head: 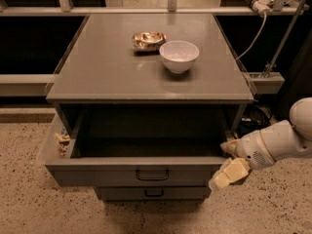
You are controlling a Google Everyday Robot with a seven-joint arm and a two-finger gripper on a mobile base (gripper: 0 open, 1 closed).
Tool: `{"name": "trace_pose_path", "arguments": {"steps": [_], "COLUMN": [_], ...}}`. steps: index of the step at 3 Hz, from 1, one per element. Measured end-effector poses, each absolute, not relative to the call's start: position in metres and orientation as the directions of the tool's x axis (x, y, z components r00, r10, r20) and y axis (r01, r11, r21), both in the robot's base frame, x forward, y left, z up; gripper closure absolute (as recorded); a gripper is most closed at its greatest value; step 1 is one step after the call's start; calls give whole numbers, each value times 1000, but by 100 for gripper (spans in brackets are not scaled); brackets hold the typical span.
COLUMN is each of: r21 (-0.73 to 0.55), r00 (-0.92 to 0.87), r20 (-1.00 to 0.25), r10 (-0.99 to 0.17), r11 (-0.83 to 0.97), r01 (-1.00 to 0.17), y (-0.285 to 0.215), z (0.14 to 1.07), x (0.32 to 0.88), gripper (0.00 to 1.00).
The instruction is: Open top drawer
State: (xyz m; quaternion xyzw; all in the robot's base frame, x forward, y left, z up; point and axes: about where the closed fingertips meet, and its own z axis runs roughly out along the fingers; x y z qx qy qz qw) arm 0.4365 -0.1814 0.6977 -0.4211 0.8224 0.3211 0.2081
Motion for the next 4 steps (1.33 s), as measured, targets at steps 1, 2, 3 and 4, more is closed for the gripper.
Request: {"name": "trace_pose_path", "arguments": {"steps": [1,2,3,4], "r21": [423,423,376,159], "r00": [-619,-619,-582,-432], "r20": [-587,-587,-595,-638], "r10": [-521,-521,-554,-637], "r11": [455,455,448,441], "r01": [-784,-784,-811,-884], "y": [-184,-184,-190,-194], "z": [703,703,732,795], "x": [401,401,394,420], "gripper": [0,0,0,0]}}
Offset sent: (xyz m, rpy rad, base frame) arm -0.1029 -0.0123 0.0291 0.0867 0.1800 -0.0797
